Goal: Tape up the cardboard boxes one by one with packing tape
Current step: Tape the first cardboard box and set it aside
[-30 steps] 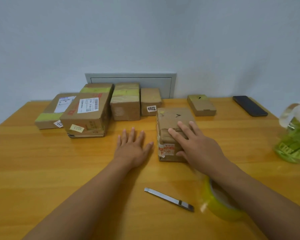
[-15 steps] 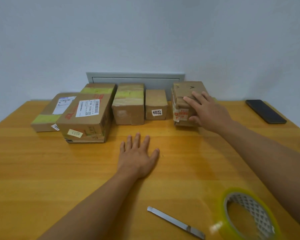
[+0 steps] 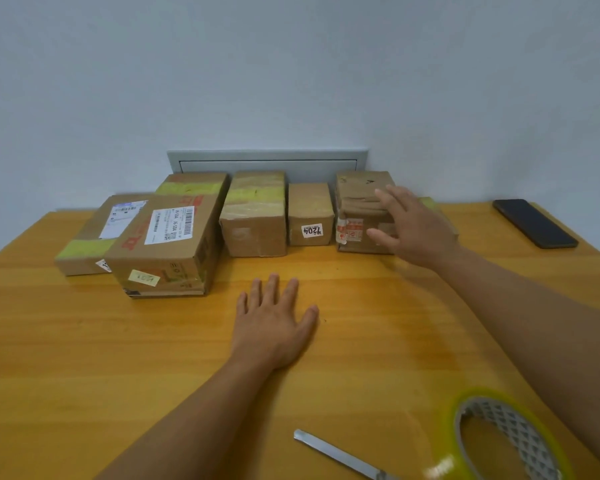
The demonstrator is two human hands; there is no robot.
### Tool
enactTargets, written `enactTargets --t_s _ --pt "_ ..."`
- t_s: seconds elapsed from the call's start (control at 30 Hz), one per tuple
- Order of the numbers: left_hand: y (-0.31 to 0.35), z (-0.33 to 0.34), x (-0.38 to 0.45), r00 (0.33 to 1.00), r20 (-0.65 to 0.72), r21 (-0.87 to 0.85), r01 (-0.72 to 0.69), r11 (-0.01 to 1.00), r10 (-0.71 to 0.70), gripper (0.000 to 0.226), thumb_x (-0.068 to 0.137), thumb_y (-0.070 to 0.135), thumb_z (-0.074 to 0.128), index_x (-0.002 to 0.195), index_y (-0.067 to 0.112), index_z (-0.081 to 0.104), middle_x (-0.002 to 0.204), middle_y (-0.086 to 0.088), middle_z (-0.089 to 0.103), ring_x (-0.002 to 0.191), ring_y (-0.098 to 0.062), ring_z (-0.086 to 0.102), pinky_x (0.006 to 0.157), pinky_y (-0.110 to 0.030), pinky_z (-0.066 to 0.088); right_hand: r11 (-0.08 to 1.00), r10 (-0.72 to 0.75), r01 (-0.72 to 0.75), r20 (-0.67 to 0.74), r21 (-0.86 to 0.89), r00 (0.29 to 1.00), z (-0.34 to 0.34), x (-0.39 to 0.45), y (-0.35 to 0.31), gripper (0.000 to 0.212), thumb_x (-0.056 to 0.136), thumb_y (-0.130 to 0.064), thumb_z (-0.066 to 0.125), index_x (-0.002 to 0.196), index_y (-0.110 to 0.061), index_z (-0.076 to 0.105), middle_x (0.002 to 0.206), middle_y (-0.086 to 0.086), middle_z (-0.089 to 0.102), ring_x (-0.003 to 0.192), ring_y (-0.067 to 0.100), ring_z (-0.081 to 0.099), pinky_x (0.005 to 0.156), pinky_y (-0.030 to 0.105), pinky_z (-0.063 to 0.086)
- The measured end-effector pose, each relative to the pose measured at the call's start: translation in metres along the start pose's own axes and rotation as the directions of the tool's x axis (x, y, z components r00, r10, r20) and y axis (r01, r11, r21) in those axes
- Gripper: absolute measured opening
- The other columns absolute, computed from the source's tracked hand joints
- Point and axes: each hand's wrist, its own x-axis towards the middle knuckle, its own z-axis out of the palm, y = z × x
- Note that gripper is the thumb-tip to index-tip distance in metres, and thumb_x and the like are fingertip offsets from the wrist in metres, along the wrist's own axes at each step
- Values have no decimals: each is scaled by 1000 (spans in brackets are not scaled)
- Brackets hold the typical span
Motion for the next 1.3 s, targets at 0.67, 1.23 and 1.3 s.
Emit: enactTargets --t_s 0.67,1.23,1.3 --pt "2 1 2 999 -30 22 27 999 -27 74 90 76 17 155 42 6 166 6 0 152 -21 -4 122 -44 2 861 499 -509 215 -10 840 27 -6 54 54 94 -54 52 143 -32 43 156 7 25 132 38 36 104 47 39" --pt "-2 -5 -9 975 -221 -303 -47 952 -22 61 95 47 49 150 24 38 154 -1 40 142 -21 32 117 -41 26 813 582 -549 214 -196 785 -47 -104 -12 43 91 -53 55 127 -30 58 140 6 29 126 36 28 75 39 44" --pt "-2 -10 -17 963 -267 -438 -84 895 -41 54 95 38 55 145 20 46 147 -3 48 135 -22 41 110 -39 35 827 562 -529 246 -189 790 -60 -122 -31 44 91 -54 56 128 -30 58 140 5 29 126 36 28 74 39 43"
